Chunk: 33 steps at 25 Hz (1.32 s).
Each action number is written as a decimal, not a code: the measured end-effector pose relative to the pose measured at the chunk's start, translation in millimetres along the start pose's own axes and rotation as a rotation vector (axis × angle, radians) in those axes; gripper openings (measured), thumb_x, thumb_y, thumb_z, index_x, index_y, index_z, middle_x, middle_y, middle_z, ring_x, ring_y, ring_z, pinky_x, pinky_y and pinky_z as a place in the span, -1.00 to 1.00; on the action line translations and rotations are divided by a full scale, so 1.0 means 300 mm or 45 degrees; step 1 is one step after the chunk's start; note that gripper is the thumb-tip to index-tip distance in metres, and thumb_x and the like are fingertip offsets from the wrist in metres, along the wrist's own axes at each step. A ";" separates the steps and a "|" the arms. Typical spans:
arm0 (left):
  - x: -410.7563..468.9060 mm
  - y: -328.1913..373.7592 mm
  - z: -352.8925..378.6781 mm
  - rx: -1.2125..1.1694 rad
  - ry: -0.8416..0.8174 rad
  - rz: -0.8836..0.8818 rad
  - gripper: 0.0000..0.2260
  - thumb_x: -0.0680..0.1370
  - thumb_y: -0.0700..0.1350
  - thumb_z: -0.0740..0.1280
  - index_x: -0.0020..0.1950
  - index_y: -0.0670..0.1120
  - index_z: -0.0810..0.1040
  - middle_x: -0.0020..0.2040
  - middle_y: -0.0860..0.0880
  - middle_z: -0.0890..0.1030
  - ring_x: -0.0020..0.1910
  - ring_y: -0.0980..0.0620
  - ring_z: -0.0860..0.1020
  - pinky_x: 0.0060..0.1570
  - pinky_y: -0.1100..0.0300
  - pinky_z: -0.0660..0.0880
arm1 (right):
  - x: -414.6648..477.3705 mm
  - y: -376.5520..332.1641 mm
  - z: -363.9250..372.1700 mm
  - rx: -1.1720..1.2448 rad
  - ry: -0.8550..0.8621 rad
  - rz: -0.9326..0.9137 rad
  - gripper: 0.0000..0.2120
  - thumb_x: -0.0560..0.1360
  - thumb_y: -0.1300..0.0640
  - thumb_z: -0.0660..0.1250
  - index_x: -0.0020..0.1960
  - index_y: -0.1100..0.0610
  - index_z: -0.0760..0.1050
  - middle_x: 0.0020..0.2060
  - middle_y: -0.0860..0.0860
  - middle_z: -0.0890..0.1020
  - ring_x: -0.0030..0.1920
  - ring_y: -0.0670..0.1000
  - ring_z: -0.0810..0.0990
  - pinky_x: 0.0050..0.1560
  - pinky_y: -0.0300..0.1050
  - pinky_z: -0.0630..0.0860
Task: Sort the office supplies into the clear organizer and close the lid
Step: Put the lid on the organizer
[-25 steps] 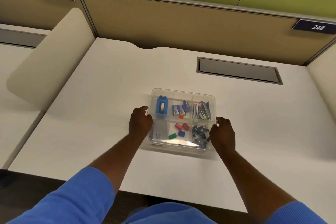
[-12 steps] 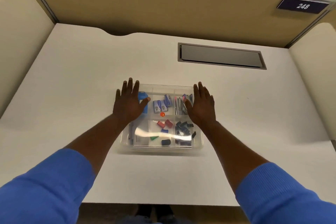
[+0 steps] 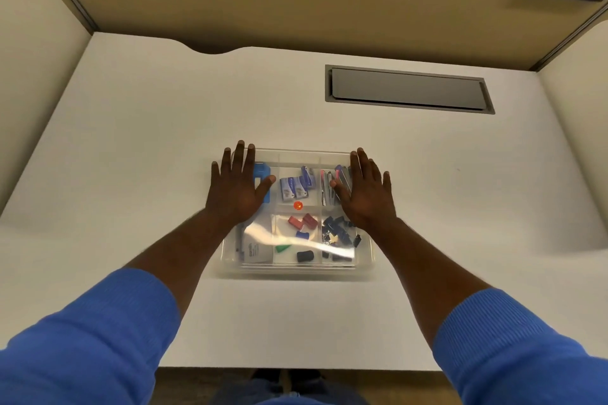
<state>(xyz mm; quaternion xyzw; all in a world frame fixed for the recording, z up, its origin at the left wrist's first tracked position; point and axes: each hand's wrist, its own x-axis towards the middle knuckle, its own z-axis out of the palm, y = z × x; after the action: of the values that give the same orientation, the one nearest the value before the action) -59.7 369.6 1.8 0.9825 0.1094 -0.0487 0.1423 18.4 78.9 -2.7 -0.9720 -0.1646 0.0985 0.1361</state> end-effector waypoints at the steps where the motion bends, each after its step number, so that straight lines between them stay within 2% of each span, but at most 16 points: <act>1: -0.002 -0.002 0.003 0.000 0.026 0.007 -0.25 0.57 0.39 -0.08 0.62 -0.03 -0.11 0.63 -0.07 -0.09 0.59 -0.17 -0.04 0.52 -0.21 -0.01 | 0.001 0.000 0.004 0.011 0.011 0.001 -0.23 0.57 -0.44 -0.13 0.61 -0.05 -0.23 0.62 -0.07 -0.11 0.61 0.08 -0.04 0.55 0.24 -0.10; 4: -0.014 0.003 0.001 0.013 0.081 0.018 -0.23 0.54 0.39 -0.11 0.62 -0.04 -0.07 0.63 -0.08 -0.06 0.59 -0.18 -0.01 0.52 -0.22 0.01 | -0.003 0.003 0.004 0.022 0.018 -0.003 -0.21 0.55 -0.46 -0.17 0.61 -0.05 -0.24 0.62 -0.07 -0.13 0.61 0.07 -0.06 0.56 0.25 -0.11; 8: -0.018 0.010 -0.028 0.011 0.042 0.019 -0.19 0.50 0.44 -0.20 0.62 -0.01 -0.16 0.62 -0.08 -0.16 0.60 -0.13 -0.14 0.52 -0.24 -0.09 | -0.012 -0.013 -0.038 -0.006 0.004 -0.032 -0.14 0.51 -0.49 -0.21 0.60 -0.02 -0.32 0.60 -0.06 -0.27 0.60 0.05 -0.26 0.55 0.27 -0.20; 11: -0.042 0.025 -0.058 -0.008 0.068 0.049 -0.21 0.50 0.44 -0.18 0.61 0.02 -0.19 0.62 -0.08 -0.19 0.59 -0.10 -0.18 0.52 -0.24 -0.12 | -0.041 -0.047 -0.090 0.031 0.048 -0.036 -0.15 0.53 -0.47 -0.17 0.60 -0.01 -0.35 0.59 -0.05 -0.31 0.58 0.03 -0.32 0.55 0.25 -0.24; 19: -0.298 0.005 0.016 0.081 0.004 0.150 -0.20 0.51 0.48 -0.12 0.60 0.07 -0.24 0.61 -0.06 -0.23 0.58 -0.06 -0.26 0.52 -0.22 -0.15 | -0.260 -0.088 -0.002 -0.028 0.066 -0.164 -0.18 0.56 -0.45 -0.15 0.62 0.01 -0.28 0.61 -0.03 -0.22 0.60 0.02 -0.25 0.55 0.27 -0.20; 23: -0.305 -0.001 0.028 0.138 0.037 0.184 -0.20 0.53 0.46 -0.08 0.61 0.04 -0.18 0.62 -0.06 -0.19 0.59 -0.05 -0.24 0.52 -0.22 -0.15 | -0.273 -0.076 0.032 -0.071 0.078 -0.161 -0.19 0.55 -0.46 -0.20 0.62 0.00 -0.25 0.62 -0.02 -0.16 0.61 0.02 -0.20 0.55 0.28 -0.19; 27: -0.302 -0.002 0.037 0.166 0.064 0.189 -0.20 0.53 0.46 -0.08 0.62 0.02 -0.14 0.63 -0.05 -0.15 0.59 -0.06 -0.21 0.52 -0.20 -0.15 | -0.269 -0.076 0.048 -0.040 0.123 -0.155 -0.20 0.56 -0.44 -0.13 0.62 -0.03 -0.23 0.62 -0.06 -0.12 0.61 0.00 -0.15 0.55 0.25 -0.14; 33: -0.304 0.003 0.032 0.162 0.079 0.192 -0.21 0.54 0.45 -0.06 0.62 0.02 -0.14 0.63 -0.05 -0.16 0.60 -0.05 -0.20 0.52 -0.22 -0.13 | -0.268 -0.075 0.045 -0.069 0.109 -0.151 -0.22 0.58 -0.42 -0.14 0.62 -0.01 -0.21 0.62 -0.04 -0.10 0.61 -0.01 -0.16 0.55 0.28 -0.11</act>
<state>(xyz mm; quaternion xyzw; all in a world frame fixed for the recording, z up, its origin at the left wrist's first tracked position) -148.7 347.7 4.3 0.9961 0.0360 -0.0143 0.0794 -66.0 74.7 3.0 -0.9672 -0.2184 0.0439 0.1223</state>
